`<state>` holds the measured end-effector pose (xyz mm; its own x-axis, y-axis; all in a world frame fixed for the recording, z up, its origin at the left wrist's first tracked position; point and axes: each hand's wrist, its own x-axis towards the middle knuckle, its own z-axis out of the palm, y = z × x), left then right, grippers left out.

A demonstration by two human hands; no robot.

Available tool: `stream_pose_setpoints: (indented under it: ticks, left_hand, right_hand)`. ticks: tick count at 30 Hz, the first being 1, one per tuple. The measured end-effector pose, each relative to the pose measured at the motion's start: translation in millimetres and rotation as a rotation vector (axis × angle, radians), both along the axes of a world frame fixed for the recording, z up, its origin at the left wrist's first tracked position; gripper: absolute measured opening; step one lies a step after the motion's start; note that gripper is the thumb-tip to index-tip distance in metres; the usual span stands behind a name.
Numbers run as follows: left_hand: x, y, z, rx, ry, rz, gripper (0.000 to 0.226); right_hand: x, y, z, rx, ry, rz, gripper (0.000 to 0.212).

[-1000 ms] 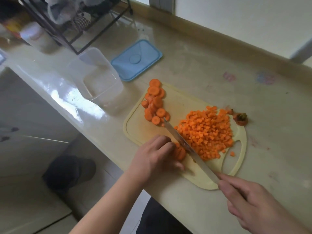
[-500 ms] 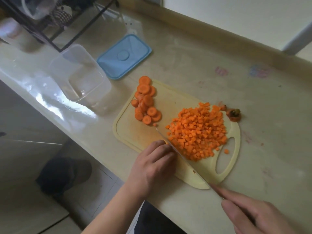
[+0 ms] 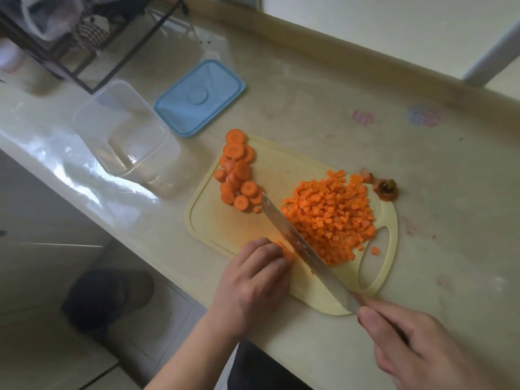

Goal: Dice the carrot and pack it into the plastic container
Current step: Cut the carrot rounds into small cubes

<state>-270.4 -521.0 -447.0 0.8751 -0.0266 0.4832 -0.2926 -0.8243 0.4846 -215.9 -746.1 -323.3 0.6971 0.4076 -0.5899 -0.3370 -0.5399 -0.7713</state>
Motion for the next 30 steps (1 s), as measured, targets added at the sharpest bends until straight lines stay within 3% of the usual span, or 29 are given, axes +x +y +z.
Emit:
stream_pose_setpoints:
  ticks: [9, 13, 20, 27, 29, 30]
  left_hand:
    - [-1, 2, -3, -0.03, 0.038, -0.016, 0.011]
    - [1, 2, -2, -0.044, 0.035, -0.016, 0.006]
    - [-5, 5, -2, -0.023, 0.025, -0.025, 0.008]
    - [-5, 4, -4, -0.052, 0.023, 0.022, 0.006]
    - [-5, 5, -5, -0.061, 0.04, 0.017, 0.008]
    - [-5, 6, -5, -0.062, 0.038, 0.016, 0.009]
  right_hand:
    - [-4, -6, 4, -0.125, -0.052, 0.113, 0.076]
    - [-4, 5, -6, -0.106, -0.094, 0.133, 0.029]
    - [-1, -1, -1, -0.025, -0.013, 0.08, 0.028]
    - [-7, 1, 10, -0.07, -0.015, 0.125, 0.051]
    - [-9, -1, 10, -0.082, -0.027, 0.142, 0.076]
    - [-11, -3, 9, -0.103, -0.056, 0.136, 0.078]
